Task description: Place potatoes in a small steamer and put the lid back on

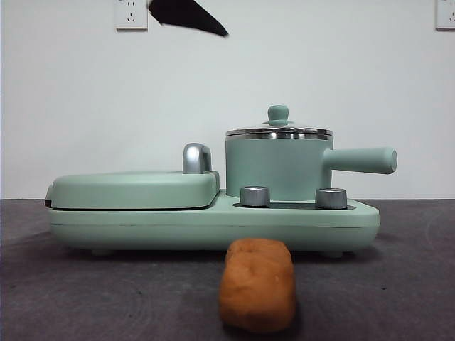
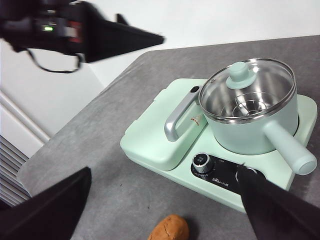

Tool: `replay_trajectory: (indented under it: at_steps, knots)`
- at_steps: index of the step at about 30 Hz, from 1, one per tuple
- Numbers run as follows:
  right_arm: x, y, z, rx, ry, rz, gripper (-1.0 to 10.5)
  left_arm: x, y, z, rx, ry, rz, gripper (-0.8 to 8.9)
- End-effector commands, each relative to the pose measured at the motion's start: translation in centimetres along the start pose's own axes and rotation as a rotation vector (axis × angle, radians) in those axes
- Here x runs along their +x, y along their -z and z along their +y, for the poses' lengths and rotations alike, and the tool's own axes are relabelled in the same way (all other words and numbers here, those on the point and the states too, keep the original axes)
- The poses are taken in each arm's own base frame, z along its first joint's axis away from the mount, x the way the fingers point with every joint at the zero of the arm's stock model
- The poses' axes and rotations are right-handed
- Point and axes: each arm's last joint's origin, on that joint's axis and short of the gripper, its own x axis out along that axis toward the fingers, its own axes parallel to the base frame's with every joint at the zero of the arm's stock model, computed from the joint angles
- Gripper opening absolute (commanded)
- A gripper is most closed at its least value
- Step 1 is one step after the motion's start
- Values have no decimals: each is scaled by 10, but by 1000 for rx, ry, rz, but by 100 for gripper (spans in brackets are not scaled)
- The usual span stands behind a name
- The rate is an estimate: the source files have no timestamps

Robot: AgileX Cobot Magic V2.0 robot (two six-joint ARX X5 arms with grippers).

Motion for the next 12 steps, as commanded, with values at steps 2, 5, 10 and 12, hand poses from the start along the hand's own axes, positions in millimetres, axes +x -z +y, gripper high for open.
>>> replay_trajectory:
  at_steps: [2, 5, 10, 12]
  knots:
    - [-2, -5, 3, -21, -4, -15, 466, 36, 3, -1, 66, -75, -15, 528]
    - [-2, -5, 3, -21, -4, -15, 466, 56, 8, 2, 74, -82, -36, 527]
    - [-2, -5, 3, -21, -3, -15, 466, 82, 15, 6, 89, -119, -71, 527]
    - [-2, -5, 3, -21, -3, -15, 466, 89, 18, 8, 89, -127, -76, 524]
